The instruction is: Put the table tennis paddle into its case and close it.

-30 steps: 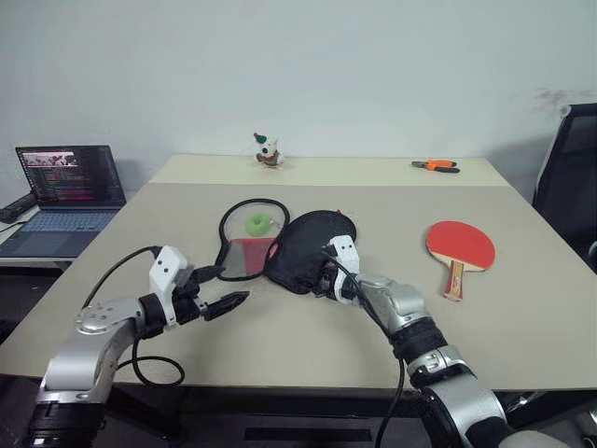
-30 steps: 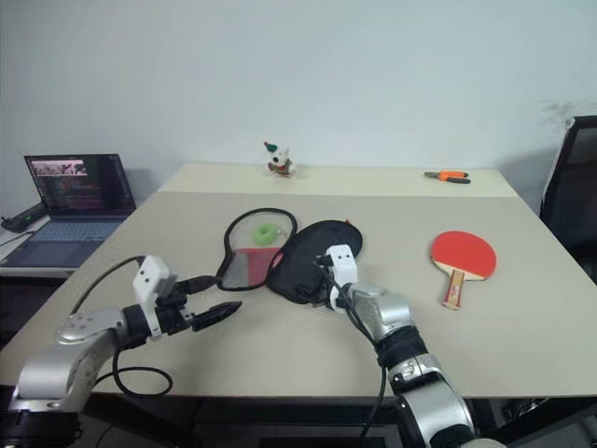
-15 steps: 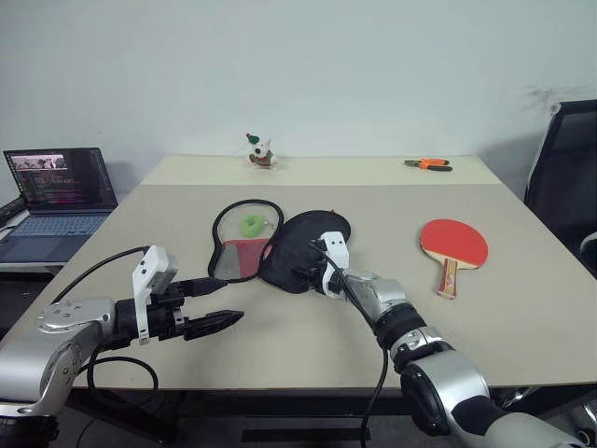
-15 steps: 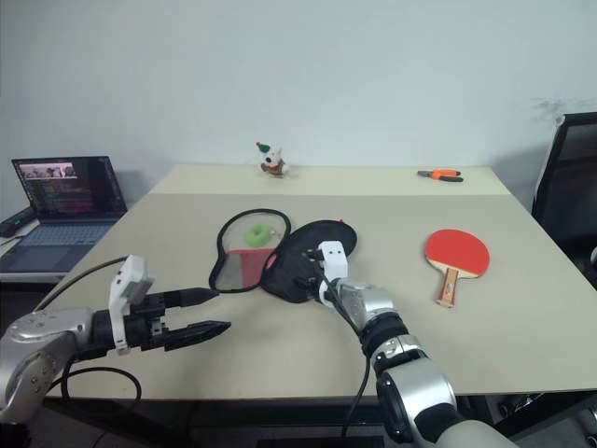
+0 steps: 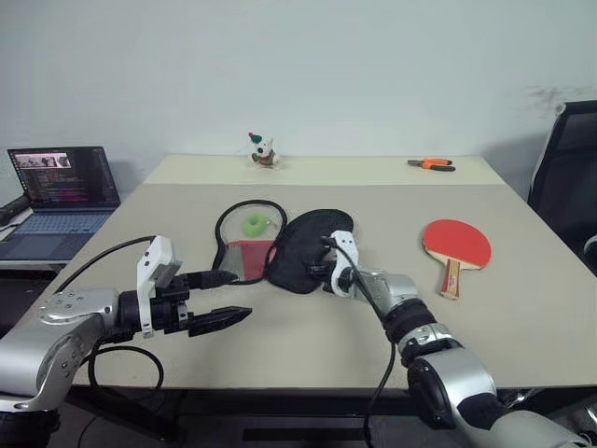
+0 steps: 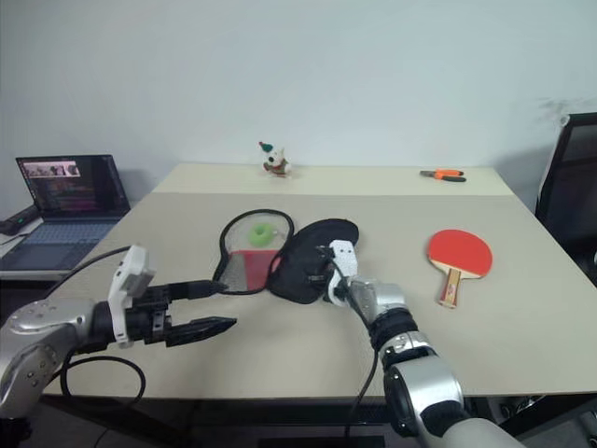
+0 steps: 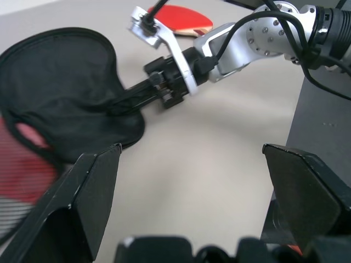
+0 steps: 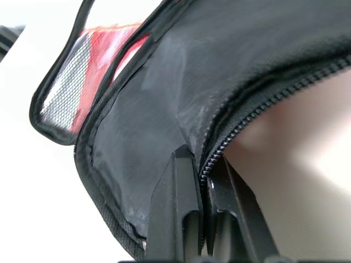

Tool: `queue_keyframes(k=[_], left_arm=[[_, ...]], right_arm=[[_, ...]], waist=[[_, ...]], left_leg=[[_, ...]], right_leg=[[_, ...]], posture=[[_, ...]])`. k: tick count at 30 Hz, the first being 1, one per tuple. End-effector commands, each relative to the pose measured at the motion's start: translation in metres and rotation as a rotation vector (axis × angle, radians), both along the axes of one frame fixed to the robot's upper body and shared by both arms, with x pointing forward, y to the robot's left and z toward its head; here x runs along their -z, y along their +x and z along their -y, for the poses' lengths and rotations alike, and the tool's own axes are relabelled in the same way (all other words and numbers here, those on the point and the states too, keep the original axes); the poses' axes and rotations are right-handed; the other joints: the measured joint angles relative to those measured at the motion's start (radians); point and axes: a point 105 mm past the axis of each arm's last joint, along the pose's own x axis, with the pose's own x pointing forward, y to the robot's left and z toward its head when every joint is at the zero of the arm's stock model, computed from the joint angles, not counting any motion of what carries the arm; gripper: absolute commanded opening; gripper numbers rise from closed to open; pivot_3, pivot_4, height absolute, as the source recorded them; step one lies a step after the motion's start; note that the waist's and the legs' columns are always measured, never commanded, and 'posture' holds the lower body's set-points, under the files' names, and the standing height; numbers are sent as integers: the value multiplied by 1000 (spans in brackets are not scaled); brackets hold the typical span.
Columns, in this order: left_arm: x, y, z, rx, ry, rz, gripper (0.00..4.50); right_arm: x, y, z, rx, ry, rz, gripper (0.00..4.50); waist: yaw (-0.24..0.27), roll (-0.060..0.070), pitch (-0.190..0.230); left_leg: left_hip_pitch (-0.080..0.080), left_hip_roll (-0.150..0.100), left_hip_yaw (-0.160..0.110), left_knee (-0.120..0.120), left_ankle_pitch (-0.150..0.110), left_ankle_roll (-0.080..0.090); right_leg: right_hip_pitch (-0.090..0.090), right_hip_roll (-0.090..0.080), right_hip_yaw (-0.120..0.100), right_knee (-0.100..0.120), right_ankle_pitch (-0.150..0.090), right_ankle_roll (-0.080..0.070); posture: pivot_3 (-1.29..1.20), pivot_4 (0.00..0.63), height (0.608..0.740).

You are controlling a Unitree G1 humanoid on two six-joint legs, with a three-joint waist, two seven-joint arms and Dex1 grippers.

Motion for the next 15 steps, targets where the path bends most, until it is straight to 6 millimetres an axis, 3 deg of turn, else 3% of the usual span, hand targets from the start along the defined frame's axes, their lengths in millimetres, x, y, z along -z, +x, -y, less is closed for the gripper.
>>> queue_keyframes(k=[1, 15], left_arm=[[-12, 4, -9, -23, 1, 52, 4500], [-1, 19, -29, -69, 8, 57, 4500]], right_arm=[[-13, -5, 22, -39, -40, 30, 47], [-6, -49, 91, -111, -191, -49, 47]], waist=[[2, 0, 0], [6, 0, 0]], left_leg=[[0, 0, 0, 0, 0, 0], [0, 0, 1, -1, 0, 0]], right_leg=[[0, 0, 0, 0, 0, 0], [-1, 0, 0, 0, 0, 0]], posture=[[0, 150, 740], [0, 150, 740]])
